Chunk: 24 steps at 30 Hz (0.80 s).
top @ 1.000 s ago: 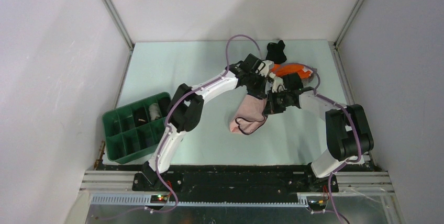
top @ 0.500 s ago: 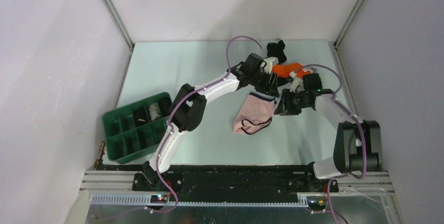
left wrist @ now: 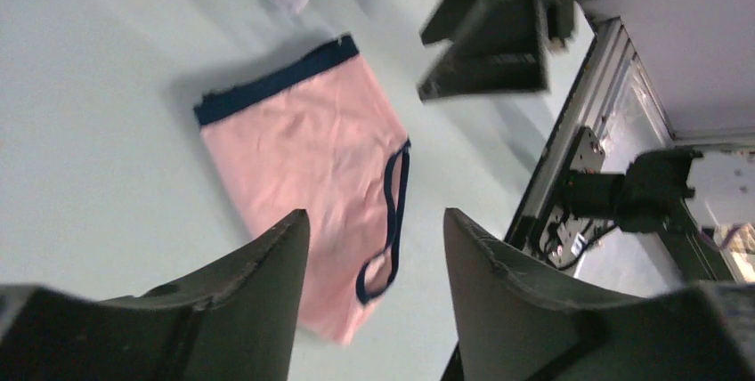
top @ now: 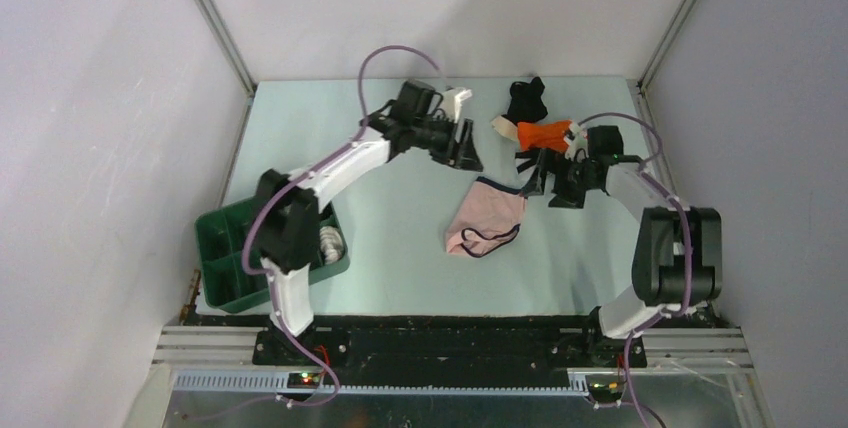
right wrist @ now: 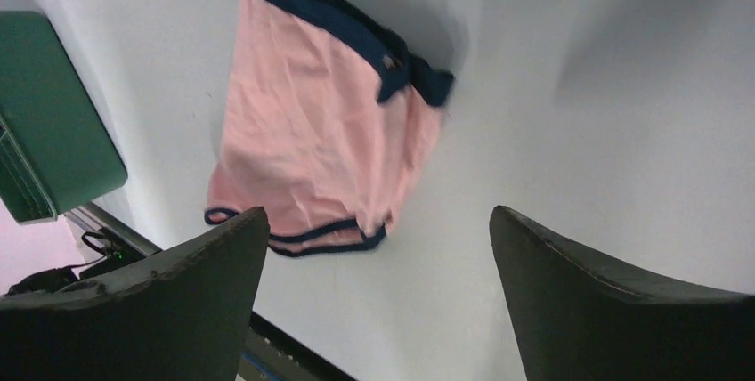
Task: Roll the underwear
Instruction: Fold the underwear at the center of the board.
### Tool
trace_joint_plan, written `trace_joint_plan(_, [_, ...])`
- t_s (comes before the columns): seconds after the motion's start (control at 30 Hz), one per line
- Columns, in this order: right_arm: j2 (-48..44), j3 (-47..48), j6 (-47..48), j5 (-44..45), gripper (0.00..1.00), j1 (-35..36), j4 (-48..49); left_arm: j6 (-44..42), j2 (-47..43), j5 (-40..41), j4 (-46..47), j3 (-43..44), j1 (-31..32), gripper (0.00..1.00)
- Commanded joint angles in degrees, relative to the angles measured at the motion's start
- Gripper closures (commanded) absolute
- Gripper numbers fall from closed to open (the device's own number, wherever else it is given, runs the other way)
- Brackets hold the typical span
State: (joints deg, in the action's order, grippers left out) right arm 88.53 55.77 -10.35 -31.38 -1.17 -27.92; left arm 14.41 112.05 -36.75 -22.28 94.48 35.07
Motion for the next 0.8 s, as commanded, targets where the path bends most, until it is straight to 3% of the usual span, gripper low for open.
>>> trace_joint_plan(0.0, [6.76,6.89,-4.13,0.52,0.01,3.31,4.96,-4.03,-6.79,-5.62,-1.00,-11.61,-0.17,0.43])
trace_joint_plan(0.03, [7.85,7.46,-4.49,0.74,0.01,3.46,4.97,-3.81,-7.21,-6.67,0.62,-13.01,-0.04,0.44])
trace_joint_plan(0.17, [12.31,10.76,-3.97,2.03,0.18,3.66,3.09,-6.89,-6.91,-7.05,0.46,-16.71,1.36,0.56])
trace_joint_plan(0.33, [10.84,13.72,-3.89,3.96,0.57,4.59,-1.70,-8.04,-3.07,-6.01,0.76,-17.32,2.57,0.66])
trace_joint_plan(0.43, [9.30,13.64,-4.88,1.96,0.64,6.30,-2.21,-8.71,-1.10,-6.16,1.51,-17.21,2.88,0.68])
trace_joint_plan(0.6, [11.76,12.50,-6.94,-3.41,0.95,9.04,3.63,-9.29,0.35,-8.10,1.28,-16.62,2.83,0.70])
trace_joint_plan(0.67, [13.98,12.51,-9.34,-4.12,1.00,8.89,6.08,-9.19,0.57,-8.73,1.34,-16.52,2.88,0.70])
trace_joint_plan(0.77, [16.73,13.42,-10.72,-4.75,1.00,7.86,6.93,-8.62,1.21,-9.49,1.50,-15.91,2.82,0.70])
